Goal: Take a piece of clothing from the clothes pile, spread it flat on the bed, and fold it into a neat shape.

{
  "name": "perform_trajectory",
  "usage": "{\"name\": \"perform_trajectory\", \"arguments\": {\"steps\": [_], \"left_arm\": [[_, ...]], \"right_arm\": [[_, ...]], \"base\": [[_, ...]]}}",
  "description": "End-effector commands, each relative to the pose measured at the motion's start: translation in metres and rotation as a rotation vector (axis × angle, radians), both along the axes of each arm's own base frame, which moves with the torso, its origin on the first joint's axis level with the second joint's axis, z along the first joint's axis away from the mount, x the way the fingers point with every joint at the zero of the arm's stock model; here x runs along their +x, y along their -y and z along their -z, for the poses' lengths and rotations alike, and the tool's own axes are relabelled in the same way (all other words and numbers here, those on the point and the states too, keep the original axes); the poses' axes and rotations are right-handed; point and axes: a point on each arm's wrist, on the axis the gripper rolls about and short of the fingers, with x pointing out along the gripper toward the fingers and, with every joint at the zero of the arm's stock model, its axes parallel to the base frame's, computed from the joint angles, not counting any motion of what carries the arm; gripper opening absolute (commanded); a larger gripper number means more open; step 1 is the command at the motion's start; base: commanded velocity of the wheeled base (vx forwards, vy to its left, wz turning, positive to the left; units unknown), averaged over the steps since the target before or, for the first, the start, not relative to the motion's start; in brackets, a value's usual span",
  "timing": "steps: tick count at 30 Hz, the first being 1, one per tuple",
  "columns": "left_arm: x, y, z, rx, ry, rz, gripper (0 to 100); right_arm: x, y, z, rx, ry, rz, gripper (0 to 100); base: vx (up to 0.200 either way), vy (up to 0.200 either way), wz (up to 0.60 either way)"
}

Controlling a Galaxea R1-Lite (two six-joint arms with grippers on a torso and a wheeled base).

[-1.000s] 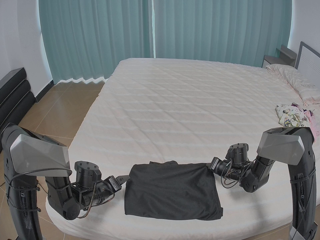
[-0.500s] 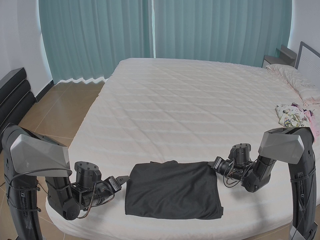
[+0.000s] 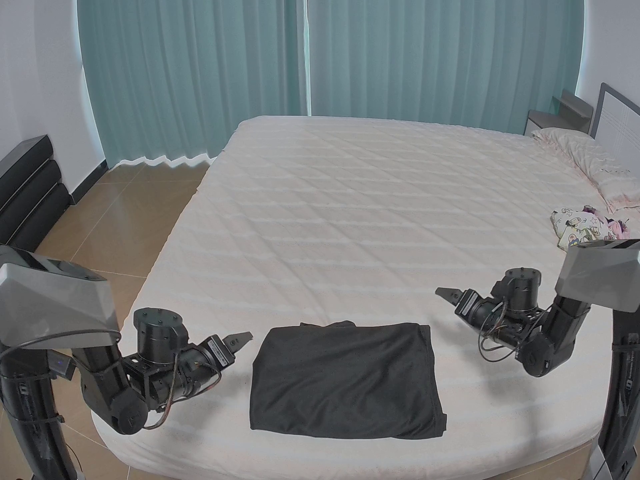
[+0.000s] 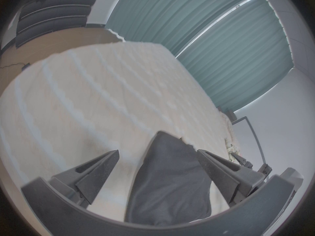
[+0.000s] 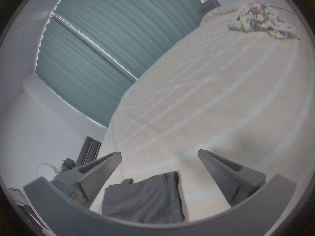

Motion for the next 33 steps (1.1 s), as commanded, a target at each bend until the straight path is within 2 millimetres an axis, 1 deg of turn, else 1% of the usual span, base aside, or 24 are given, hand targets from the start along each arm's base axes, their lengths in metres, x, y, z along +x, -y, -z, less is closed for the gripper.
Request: {"name": "perform_trajectory", "arguments": {"steps": [1, 3, 4, 5, 6, 7, 8, 10, 14, 15, 16, 17, 18, 19, 24, 25, 26, 27, 28, 29, 30, 31, 32, 33], "left_arm": [[-0.01, -0.021, -0.074, -0.016, 0.251, -0.029, 100], [-0.012, -0.022, -0.077, -0.011, 0.263, -0.027, 100], [-0.03, -0.028, -0.097, 0.051, 0.336, 0.003, 100], [-0.033, -0.029, -0.099, 0.058, 0.347, 0.006, 100], [-0.043, -0.032, -0.103, 0.082, 0.369, 0.017, 100], [-0.05, -0.033, -0.108, 0.094, 0.391, 0.022, 100], [-0.053, -0.034, -0.11, 0.098, 0.404, 0.023, 100], [-0.074, -0.04, -0.124, 0.11, 0.47, 0.025, 100], [-0.105, -0.051, -0.137, 0.162, 0.564, 0.028, 100], [-0.116, -0.055, -0.138, 0.193, 0.587, 0.033, 100], [-0.123, -0.057, -0.138, 0.212, 0.598, 0.039, 100], [-0.123, -0.057, -0.138, 0.212, 0.598, 0.039, 100], [-0.135, -0.061, -0.137, 0.254, 0.606, 0.051, 100], [-0.142, -0.063, -0.136, 0.29, 0.599, 0.05, 100], [-0.171, -0.073, -0.144, 0.328, 0.636, -0.008, 100], [-0.172, -0.073, -0.144, 0.328, 0.639, -0.008, 100], [-0.182, -0.076, -0.145, 0.336, 0.648, -0.012, 100], [-0.184, -0.077, -0.145, 0.339, 0.648, -0.013, 100], [-0.192, -0.08, -0.144, 0.353, 0.641, -0.012, 100], [-0.192, -0.08, -0.144, 0.353, 0.641, -0.012, 100], [-0.204, -0.084, -0.142, 0.366, 0.635, -0.014, 100], [-0.212, -0.086, -0.14, 0.379, 0.627, -0.025, 100], [-0.212, -0.086, -0.14, 0.379, 0.627, -0.025, 100], [-0.221, -0.09, -0.135, 0.408, 0.615, -0.036, 100]], "right_arm": [[-0.048, 0.034, -0.077, 0.01, 0.157, 0.068, 100], [-0.051, 0.035, -0.081, 0.009, 0.166, 0.068, 100], [-0.087, 0.041, -0.104, -0.003, 0.213, 0.062, 100], [-0.092, 0.042, -0.107, -0.005, 0.22, 0.062, 100], [-0.109, 0.043, -0.116, -0.018, 0.249, 0.055, 100], [-0.122, 0.044, -0.123, -0.03, 0.273, 0.049, 100], [-0.128, 0.045, -0.125, -0.037, 0.283, 0.049, 100], [-0.159, 0.049, -0.137, -0.064, 0.345, 0.04, 100], [-0.196, 0.056, -0.145, -0.107, 0.424, 0.041, 100], [-0.206, 0.058, -0.146, -0.124, 0.448, 0.043, 100], [-0.212, 0.059, -0.147, -0.136, 0.465, 0.045, 100], [-0.212, 0.059, -0.147, -0.136, 0.465, 0.045, 100], [-0.221, 0.06, -0.152, -0.149, 0.5, 0.049, 100], [-0.227, 0.063, -0.154, -0.164, 0.509, 0.059, 100], [-0.259, 0.068, -0.155, -0.195, 0.52, 0.078, 100], [-0.26, 0.068, -0.155, -0.196, 0.519, 0.077, 100], [-0.274, 0.07, -0.151, -0.224, 0.499, 0.066, 100], [-0.278, 0.07, -0.149, -0.233, 0.494, 0.06, 100], [-0.29, 0.071, -0.143, -0.27, 0.474, 0.044, 100], [-0.29, 0.071, -0.143, -0.27, 0.474, 0.044, 100], [-0.306, 0.072, -0.136, -0.316, 0.457, 0.026, 100], [-0.315, 0.073, -0.132, -0.335, 0.454, 0.018, 100], [-0.315, 0.073, -0.132, -0.335, 0.454, 0.018, 100], [-0.325, 0.073, -0.125, -0.346, 0.447, 0.014, 100]], "base": [[0.0, 0.0, 0.0], [0.0, 0.0, 0.0], [0.0, 0.0, 0.0], [0.0, 0.0, 0.0], [0.0, 0.0, 0.0], [0.0, 0.0, 0.0], [0.0, 0.0, 0.0], [0.0, 0.0, 0.0], [0.0, 0.0, 0.0], [0.0, 0.0, 0.0], [0.0, 0.0, 0.0], [0.0, 0.0, 0.0], [0.0, 0.0, 0.0], [0.0, 0.0, 0.0], [0.0, 0.0, 0.0], [0.0, 0.0, 0.0], [0.0, 0.0, 0.0], [0.0, 0.0, 0.0], [0.0, 0.0, 0.0], [0.0, 0.0, 0.0], [0.0, 0.0, 0.0], [0.0, 0.0, 0.0], [0.0, 0.0, 0.0], [0.0, 0.0, 0.0]]}}
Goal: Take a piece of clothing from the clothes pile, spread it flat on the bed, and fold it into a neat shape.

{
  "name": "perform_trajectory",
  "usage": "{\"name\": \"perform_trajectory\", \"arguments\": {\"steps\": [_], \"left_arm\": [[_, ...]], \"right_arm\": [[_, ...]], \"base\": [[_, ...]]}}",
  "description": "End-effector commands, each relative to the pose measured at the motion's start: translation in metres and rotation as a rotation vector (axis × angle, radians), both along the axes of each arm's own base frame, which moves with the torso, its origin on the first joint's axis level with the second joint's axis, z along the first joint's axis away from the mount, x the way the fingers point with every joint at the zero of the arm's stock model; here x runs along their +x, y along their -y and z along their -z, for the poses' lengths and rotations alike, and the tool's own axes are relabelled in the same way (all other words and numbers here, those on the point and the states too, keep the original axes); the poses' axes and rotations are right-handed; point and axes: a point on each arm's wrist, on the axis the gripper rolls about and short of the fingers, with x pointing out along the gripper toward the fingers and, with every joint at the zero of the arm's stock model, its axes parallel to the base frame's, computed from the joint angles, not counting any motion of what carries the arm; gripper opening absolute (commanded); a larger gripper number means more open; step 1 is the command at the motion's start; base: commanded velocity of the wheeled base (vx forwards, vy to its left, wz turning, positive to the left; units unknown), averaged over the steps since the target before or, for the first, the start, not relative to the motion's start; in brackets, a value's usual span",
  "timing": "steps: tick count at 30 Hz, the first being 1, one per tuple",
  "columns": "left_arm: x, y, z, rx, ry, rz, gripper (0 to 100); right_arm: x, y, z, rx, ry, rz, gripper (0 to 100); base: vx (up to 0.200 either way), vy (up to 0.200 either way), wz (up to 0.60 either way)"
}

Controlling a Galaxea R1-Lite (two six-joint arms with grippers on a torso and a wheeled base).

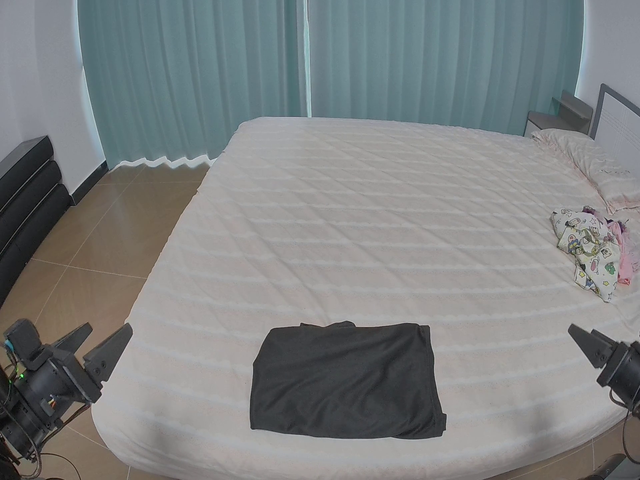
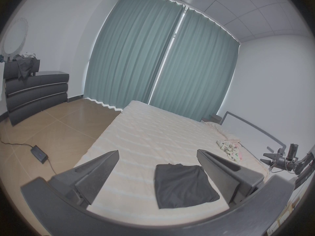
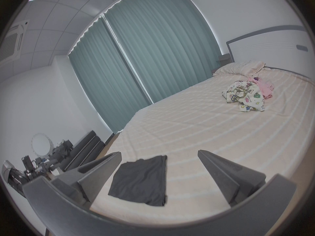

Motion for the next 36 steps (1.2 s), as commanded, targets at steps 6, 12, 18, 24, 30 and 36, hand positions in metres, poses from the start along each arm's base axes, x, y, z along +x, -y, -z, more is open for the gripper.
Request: {"name": "perform_trajectory", "arguments": {"steps": [6, 12, 18, 24, 30, 36], "left_arm": [[-0.075, -0.025, 0.012, 0.103, 0.105, -0.087, 100], [-0.091, -0.031, 0.025, 0.106, 0.115, -0.11, 100], [-0.107, -0.036, 0.034, 0.109, 0.109, -0.12, 100], [-0.112, -0.038, 0.042, 0.123, 0.084, -0.191, 100], [-0.113, -0.038, 0.045, 0.136, 0.057, -0.245, 100], [-0.113, -0.037, 0.046, 0.143, 0.047, -0.306, 100]], "right_arm": [[-0.084, 0.008, 0.029, -0.104, 0.123, -0.006, 100], [-0.1, 0.009, 0.046, -0.136, 0.136, -0.004, 100], [-0.101, 0.009, 0.046, -0.14, 0.138, 0.005, 100], [-0.101, 0.009, 0.046, -0.144, 0.139, 0.02, 100], [-0.1, 0.008, 0.045, -0.187, 0.128, 0.058, 100], [-0.102, 0.008, 0.046, -0.275, 0.159, 0.053, 100]], "base": [[0.0, 0.0, 0.0], [0.0, 0.0, 0.0], [0.0, 0.0, 0.0], [0.0, 0.0, 0.0], [0.0, 0.0, 0.0], [0.0, 0.0, 0.0]]}}
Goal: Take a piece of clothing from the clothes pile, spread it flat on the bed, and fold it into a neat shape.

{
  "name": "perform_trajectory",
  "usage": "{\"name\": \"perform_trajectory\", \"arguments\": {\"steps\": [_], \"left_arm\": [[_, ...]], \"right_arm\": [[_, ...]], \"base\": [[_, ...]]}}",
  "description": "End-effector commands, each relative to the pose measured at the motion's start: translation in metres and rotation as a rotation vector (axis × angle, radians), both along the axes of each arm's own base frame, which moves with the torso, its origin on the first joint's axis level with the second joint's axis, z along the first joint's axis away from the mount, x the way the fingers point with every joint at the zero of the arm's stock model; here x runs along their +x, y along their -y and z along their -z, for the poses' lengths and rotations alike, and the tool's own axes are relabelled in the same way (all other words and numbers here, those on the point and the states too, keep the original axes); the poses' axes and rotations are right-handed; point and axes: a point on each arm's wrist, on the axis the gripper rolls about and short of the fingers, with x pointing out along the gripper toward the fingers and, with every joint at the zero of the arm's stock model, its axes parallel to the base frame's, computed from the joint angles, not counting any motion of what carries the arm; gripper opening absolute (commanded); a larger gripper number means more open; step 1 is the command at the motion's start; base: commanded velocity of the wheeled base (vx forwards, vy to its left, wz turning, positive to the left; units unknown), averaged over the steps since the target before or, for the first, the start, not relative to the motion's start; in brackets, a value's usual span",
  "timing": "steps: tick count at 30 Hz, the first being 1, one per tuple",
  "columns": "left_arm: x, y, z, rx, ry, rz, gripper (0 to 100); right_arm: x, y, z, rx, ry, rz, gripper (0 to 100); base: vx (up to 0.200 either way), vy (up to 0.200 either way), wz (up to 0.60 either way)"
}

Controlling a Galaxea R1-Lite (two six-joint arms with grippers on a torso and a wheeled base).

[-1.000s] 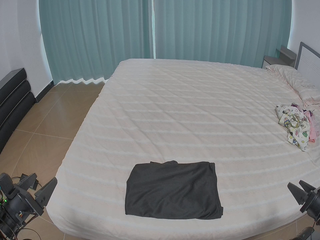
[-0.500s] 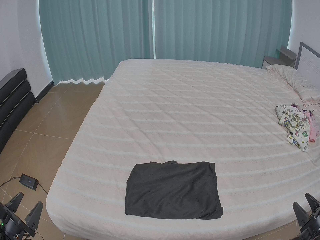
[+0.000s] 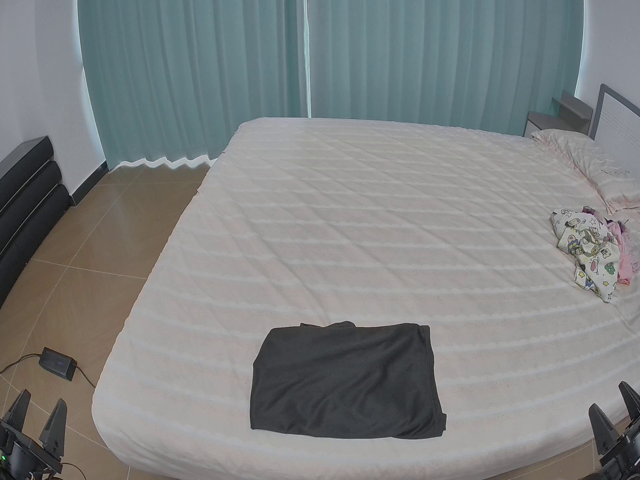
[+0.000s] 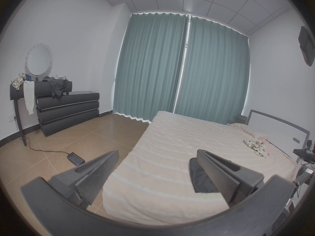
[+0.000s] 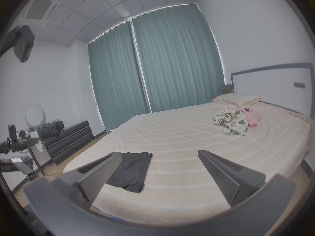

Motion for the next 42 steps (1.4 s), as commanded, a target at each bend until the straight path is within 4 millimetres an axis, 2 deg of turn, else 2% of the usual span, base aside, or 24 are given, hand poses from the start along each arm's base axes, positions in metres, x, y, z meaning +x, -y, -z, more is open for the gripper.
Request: {"name": "perform_trajectory", "arguments": {"steps": [1, 5, 7, 11, 24, 33, 36, 42], "left_arm": [[0.0, 0.0, 0.001, 0.006, -0.004, -0.034, 100], [-0.001, 0.0, 0.002, 0.031, -0.015, -0.049, 100], [-0.003, 0.0, 0.008, 0.091, -0.031, -0.092, 100], [-0.004, 0.0, 0.009, 0.108, -0.026, -0.097, 100], [-0.003, -0.002, 0.011, 0.197, -0.032, -0.185, 100], [-0.01, 0.0, 0.012, 0.254, 0.004, -0.342, 100], [-0.012, 0.001, 0.013, 0.282, 0.038, -0.295, 100], [-0.009, 0.006, 0.015, 0.213, 0.102, -0.081, 100]], "right_arm": [[-0.001, 0.0, 0.0, -0.038, 0.012, 0.002, 100], [-0.002, 0.0, 0.001, -0.072, 0.026, -0.007, 100], [-0.002, -0.001, 0.001, -0.138, 0.024, -0.068, 100], [-0.003, -0.001, 0.001, -0.145, 0.011, -0.101, 100], [-0.008, -0.002, 0.003, -0.239, 0.096, -0.062, 100], [-0.007, -0.001, 0.002, -0.271, 0.069, -0.028, 100], [-0.006, -0.001, 0.002, -0.265, 0.066, -0.013, 100], [-0.008, -0.001, 0.003, -0.231, 0.085, -0.01, 100]], "base": [[0.0, 0.0, 0.0], [0.0, 0.0, 0.0], [0.0, 0.0, 0.0], [0.0, 0.0, 0.0], [0.0, 0.0, 0.0], [0.0, 0.0, 0.0], [0.0, 0.0, 0.0], [0.0, 0.0, 0.0]]}}
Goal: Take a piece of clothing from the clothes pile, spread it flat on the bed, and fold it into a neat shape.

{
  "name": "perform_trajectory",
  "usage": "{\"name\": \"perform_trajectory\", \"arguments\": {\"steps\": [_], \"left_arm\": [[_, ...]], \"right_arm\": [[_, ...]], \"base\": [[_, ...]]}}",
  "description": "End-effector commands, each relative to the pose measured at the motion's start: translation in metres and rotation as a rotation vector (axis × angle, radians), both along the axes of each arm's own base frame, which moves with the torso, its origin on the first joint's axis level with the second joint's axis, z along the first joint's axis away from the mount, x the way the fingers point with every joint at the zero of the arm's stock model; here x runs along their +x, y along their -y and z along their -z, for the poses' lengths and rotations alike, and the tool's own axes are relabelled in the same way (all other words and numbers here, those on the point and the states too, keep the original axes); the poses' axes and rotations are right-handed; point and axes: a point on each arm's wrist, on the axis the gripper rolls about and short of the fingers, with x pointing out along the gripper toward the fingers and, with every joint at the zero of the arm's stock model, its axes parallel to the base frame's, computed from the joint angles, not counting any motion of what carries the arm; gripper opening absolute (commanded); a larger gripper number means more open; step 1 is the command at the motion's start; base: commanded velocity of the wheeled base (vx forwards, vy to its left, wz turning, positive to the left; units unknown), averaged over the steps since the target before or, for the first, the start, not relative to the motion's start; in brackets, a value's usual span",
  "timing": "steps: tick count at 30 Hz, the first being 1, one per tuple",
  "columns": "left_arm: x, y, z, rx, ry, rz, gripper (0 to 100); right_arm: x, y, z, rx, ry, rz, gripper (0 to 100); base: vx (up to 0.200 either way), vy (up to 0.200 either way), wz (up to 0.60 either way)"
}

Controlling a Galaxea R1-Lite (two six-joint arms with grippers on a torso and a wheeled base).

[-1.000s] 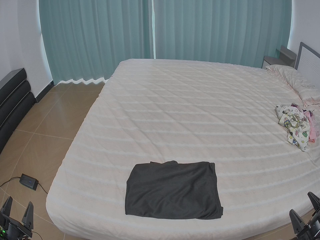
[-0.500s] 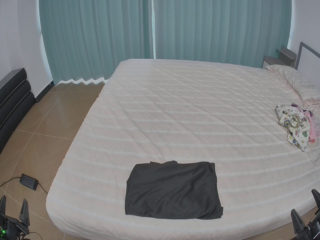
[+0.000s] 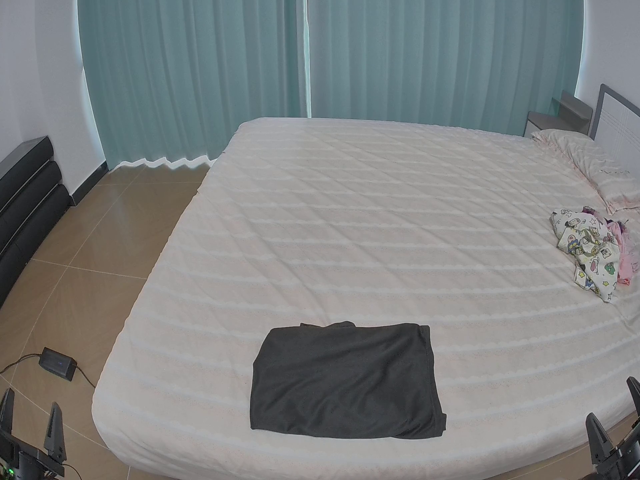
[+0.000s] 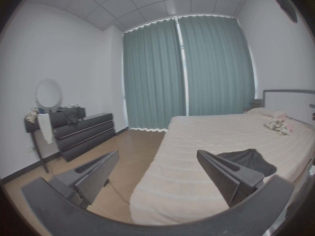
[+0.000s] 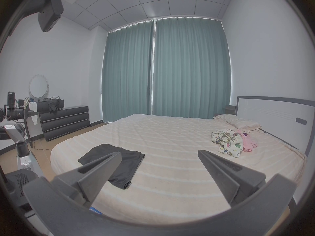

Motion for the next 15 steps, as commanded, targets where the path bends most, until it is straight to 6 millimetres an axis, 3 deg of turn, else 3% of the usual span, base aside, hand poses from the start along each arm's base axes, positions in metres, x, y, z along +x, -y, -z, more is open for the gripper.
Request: {"name": "perform_trajectory", "arguments": {"steps": [1, 5, 15], "left_arm": [[0.0008, 0.0033, 0.004, -0.05, 0.048, 0.135, 100], [0.001, 0.0054, 0.0089, -0.065, -0.005, 0.229, 100], [0.0011, 0.0063, 0.009, -0.044, -0.007, 0.267, 100]], "right_arm": [[-0.0005, 0.0002, 0.0006, 0.032, 0.004, 0.007, 100], [-0.0004, 0.0021, 0.0006, 0.003, 0.012, 0.091, 100], [0.0009, 0.0069, 0.0006, -0.075, 0.046, 0.305, 100]], "base": [[0.0, 0.0, 0.0], [0.0, 0.0, 0.0], [0.0, 0.0, 0.0]]}}
